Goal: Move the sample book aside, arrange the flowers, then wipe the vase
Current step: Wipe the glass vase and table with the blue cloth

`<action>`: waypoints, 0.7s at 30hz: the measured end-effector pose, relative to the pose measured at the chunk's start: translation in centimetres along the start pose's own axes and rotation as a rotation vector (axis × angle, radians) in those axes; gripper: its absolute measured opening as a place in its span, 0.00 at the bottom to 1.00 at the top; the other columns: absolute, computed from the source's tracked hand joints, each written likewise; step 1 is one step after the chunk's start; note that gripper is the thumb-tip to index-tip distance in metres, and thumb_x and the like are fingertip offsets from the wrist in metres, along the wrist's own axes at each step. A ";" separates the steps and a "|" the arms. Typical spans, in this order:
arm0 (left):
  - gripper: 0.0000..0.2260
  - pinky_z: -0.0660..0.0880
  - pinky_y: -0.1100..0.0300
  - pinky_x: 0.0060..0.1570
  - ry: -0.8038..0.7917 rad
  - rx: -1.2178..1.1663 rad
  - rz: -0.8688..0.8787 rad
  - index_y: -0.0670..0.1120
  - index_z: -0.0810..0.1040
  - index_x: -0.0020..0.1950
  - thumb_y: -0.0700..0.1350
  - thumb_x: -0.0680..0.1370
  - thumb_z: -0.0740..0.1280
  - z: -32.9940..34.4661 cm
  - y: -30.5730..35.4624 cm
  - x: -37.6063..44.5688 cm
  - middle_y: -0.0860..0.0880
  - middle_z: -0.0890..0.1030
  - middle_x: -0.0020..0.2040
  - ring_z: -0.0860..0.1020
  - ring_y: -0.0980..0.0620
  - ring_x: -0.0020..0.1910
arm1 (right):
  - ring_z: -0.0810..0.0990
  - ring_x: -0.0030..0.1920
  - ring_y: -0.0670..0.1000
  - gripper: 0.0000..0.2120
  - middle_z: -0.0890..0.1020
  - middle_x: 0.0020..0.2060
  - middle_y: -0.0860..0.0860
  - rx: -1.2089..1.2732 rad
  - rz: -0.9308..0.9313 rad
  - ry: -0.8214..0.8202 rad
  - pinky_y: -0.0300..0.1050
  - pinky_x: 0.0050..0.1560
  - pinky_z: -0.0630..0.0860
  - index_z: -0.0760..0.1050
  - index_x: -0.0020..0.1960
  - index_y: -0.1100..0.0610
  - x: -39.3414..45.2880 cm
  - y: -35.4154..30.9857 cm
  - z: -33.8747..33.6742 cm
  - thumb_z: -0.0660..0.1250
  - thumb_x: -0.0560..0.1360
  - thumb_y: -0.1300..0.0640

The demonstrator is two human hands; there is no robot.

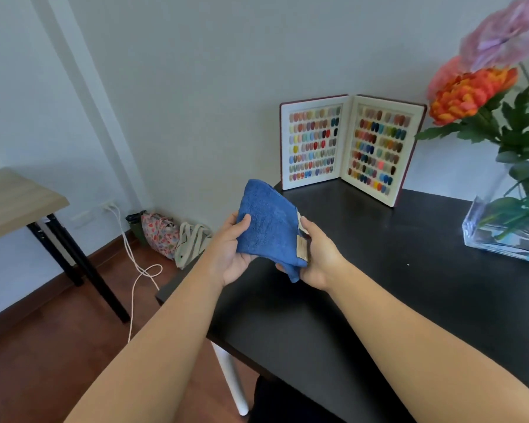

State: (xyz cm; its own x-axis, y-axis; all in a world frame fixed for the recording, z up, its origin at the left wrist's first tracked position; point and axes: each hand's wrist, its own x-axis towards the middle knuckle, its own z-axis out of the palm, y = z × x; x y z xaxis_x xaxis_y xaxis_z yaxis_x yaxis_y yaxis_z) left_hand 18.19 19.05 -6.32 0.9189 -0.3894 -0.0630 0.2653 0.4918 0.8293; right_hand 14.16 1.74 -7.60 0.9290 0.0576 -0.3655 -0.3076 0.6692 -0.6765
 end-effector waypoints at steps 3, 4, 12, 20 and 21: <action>0.23 0.80 0.50 0.49 -0.097 -0.019 -0.057 0.43 0.69 0.71 0.45 0.77 0.67 3.3 -1.6 1.0 0.41 0.77 0.66 0.78 0.42 0.62 | 0.85 0.46 0.58 0.17 0.84 0.50 0.58 0.029 -0.087 -0.027 0.52 0.38 0.81 0.74 0.63 0.57 -2.4 -2.0 -3.3 0.68 0.76 0.53; 0.20 0.80 0.50 0.49 -0.132 -0.009 -0.070 0.43 0.70 0.69 0.43 0.77 0.67 4.3 -2.3 1.5 0.41 0.78 0.65 0.79 0.42 0.62 | 0.84 0.50 0.59 0.20 0.83 0.55 0.59 0.040 -0.160 -0.007 0.53 0.41 0.81 0.72 0.66 0.58 -3.2 -2.9 -4.6 0.68 0.75 0.58; 0.22 0.80 0.57 0.44 -0.432 0.270 -0.068 0.53 0.67 0.67 0.33 0.78 0.66 13.0 -8.9 3.9 0.49 0.84 0.56 0.83 0.51 0.52 | 0.77 0.62 0.63 0.29 0.78 0.63 0.61 0.091 -0.434 -0.011 0.63 0.58 0.75 0.69 0.69 0.59 -12.4 -8.4 -12.5 0.71 0.69 0.60; 0.14 0.80 0.51 0.48 -0.641 0.465 -0.171 0.48 0.75 0.61 0.38 0.77 0.71 21.8 -15.5 6.0 0.45 0.82 0.60 0.82 0.47 0.53 | 0.77 0.62 0.64 0.27 0.78 0.62 0.63 0.111 -0.673 0.255 0.64 0.61 0.73 0.69 0.68 0.62 -18.2 -10.5 -17.1 0.69 0.70 0.59; 0.14 0.79 0.50 0.51 -0.654 0.568 -0.150 0.50 0.76 0.60 0.39 0.77 0.71 22.8 -16.3 6.4 0.46 0.81 0.61 0.82 0.49 0.54 | 0.78 0.60 0.63 0.25 0.79 0.60 0.62 0.113 -0.734 0.334 0.63 0.59 0.75 0.71 0.66 0.62 -18.6 -11.0 -17.8 0.70 0.71 0.60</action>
State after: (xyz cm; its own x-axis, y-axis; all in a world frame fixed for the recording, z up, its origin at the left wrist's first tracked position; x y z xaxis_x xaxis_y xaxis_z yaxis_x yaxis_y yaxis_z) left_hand 13.07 -9.18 -7.56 0.4887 -0.8724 -0.0074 0.0247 0.0054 0.9997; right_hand -3.39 -19.84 -4.76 0.7698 -0.6372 -0.0377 0.3953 0.5222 -0.7557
